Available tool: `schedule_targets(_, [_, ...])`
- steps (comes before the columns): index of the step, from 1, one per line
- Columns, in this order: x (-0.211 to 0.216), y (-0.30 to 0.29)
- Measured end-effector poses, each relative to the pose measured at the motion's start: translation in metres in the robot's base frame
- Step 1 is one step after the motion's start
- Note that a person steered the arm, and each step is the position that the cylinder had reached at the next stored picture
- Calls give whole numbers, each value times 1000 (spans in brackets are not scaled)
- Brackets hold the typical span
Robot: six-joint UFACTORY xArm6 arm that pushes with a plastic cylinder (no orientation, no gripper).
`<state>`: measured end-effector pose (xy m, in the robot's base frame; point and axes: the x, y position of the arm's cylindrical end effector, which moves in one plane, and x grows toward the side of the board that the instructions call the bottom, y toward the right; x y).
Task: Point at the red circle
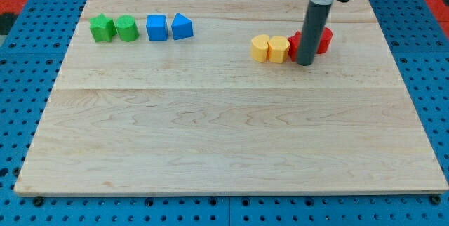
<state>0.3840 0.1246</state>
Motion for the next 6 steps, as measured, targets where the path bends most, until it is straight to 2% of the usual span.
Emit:
schedule_targets(1, [18,40])
schedule_targets(2, [7,97])
schedule_targets(3, [-78,110])
schedule_targets(4, [-97,84])
schedule_targets(5, [-67,49])
schedule_targets(6, [-54,67])
